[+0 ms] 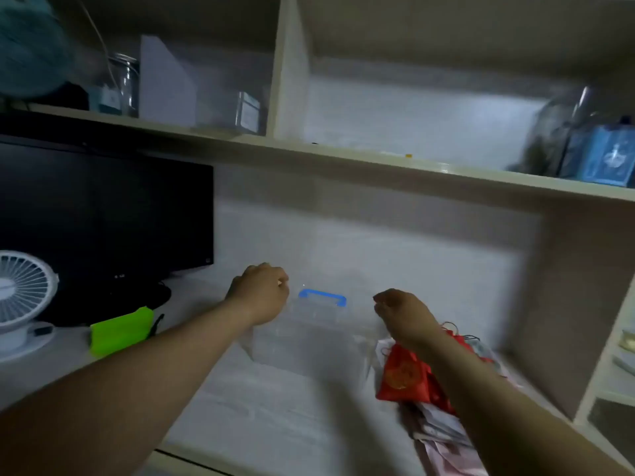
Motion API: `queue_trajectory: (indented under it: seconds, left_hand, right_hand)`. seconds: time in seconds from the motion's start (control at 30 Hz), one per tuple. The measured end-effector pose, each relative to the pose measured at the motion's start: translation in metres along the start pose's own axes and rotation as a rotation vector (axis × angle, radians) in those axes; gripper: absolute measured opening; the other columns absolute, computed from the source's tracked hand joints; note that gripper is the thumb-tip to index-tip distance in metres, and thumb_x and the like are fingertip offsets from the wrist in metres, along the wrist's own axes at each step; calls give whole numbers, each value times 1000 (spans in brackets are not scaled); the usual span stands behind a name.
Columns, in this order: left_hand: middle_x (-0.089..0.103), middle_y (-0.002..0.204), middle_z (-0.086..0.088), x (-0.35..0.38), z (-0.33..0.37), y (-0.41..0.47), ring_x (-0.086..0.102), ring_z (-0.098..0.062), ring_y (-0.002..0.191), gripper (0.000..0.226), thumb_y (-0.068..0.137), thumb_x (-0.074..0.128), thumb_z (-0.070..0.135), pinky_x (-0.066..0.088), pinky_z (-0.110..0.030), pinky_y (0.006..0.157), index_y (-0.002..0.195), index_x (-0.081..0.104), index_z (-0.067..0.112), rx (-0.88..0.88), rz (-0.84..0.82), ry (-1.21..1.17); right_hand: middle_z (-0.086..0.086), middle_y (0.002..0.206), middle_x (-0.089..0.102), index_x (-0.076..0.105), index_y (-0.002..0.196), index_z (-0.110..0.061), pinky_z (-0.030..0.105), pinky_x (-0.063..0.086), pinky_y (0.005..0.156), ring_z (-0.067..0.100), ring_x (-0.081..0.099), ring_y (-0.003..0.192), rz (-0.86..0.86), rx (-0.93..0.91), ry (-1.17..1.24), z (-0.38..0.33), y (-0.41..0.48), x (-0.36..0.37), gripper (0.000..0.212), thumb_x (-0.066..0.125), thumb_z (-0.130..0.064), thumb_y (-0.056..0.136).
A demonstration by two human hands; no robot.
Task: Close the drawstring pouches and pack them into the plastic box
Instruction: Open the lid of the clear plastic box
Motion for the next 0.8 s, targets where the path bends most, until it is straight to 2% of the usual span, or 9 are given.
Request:
queue_trajectory:
  seconds: [0.1, 0.17, 0.33, 0.4, 0.47, 0.57, 0.63, 0.73, 0.8]
  left_hand:
    - [48, 149, -10, 12, -22, 23, 52, -30, 130, 42, 105, 46, 36, 44, -34, 104, 143, 52, 19, -162, -54, -52]
    - [55, 144, -14, 18, -31, 34, 60, -30, 115, 43, 105, 47, 34, 45, -27, 80, 138, 55, 7, -260, -151, -127]
    - [73, 100, -20, 33, -54, 51, 73, -33, 83, 43, 102, 58, 40, 57, -31, 67, 102, 70, -1, -382, -175, -313]
    - [66, 79, -14, 32, -58, 48, 64, -26, 60, 42, 103, 61, 40, 55, -28, 47, 83, 63, 3, -452, -180, -481]
    - [62, 74, -12, 28, -66, 46, 58, -21, 53, 41, 104, 59, 39, 45, -21, 35, 85, 63, 3, -495, -179, -565]
    - [69, 88, -25, 34, -90, 38, 64, -31, 67, 36, 105, 60, 29, 58, -31, 59, 108, 68, -6, -551, -220, -664]
    - [69, 105, -35, 38, -100, 31, 65, -35, 84, 23, 99, 67, 13, 58, -40, 79, 105, 70, -9, -594, -238, -694]
    - [69, 105, -29, 25, -107, 30, 65, -35, 85, 29, 101, 59, 22, 51, -29, 69, 93, 69, -3, -534, -80, -491]
    - [71, 109, -25, 15, -103, 35, 68, -38, 95, 45, 102, 53, 41, 48, -32, 76, 95, 70, 0, -479, -28, -481]
  right_hand:
    - [16, 134, 63, 57, 142, -13, 29, 51, 77, 26, 69, 92, 2, 153, 42, 11, 24, 18, 43, 57, -25, 101]
    - [18, 138, 61, 56, 143, -8, 30, 48, 83, 32, 67, 108, -18, 232, 53, 18, 36, 29, 48, 60, -28, 100]
    - [12, 68, 67, 67, 83, -3, 38, 55, 69, 34, 66, 73, 72, 330, 101, 35, 56, 37, 30, 70, -32, 91]
    - [11, 74, 68, 68, 87, -4, 40, 55, 70, 33, 67, 74, 63, 324, 143, 41, 56, 38, 26, 70, -30, 90]
    - [15, 75, 69, 70, 83, 1, 36, 48, 67, 32, 65, 71, 78, 332, 163, 40, 50, 35, 23, 68, -21, 92]
    - [19, 76, 63, 62, 62, -1, 34, 46, 68, 34, 67, 78, -26, 402, 123, 48, 39, 40, 29, 64, -6, 90]
    - [24, 102, 66, 71, 76, -7, 33, 52, 75, 35, 70, 100, -110, 495, 95, 59, 33, 48, 20, 64, -12, 93]
    - [23, 81, 59, 60, 71, 0, 31, 41, 56, 28, 54, 62, 39, 455, 168, 65, 22, 40, 34, 58, -17, 99]
    - [18, 71, 58, 57, 68, 2, 35, 40, 60, 30, 52, 63, 125, 378, 164, 60, 22, 31, 43, 54, -24, 103]
Point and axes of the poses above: each hand's wrist, its own y-axis towards the middle knuckle, its own x-axis out of the palm, z = x × y, the point moved 3 cm from there along y, towards the middle knuckle
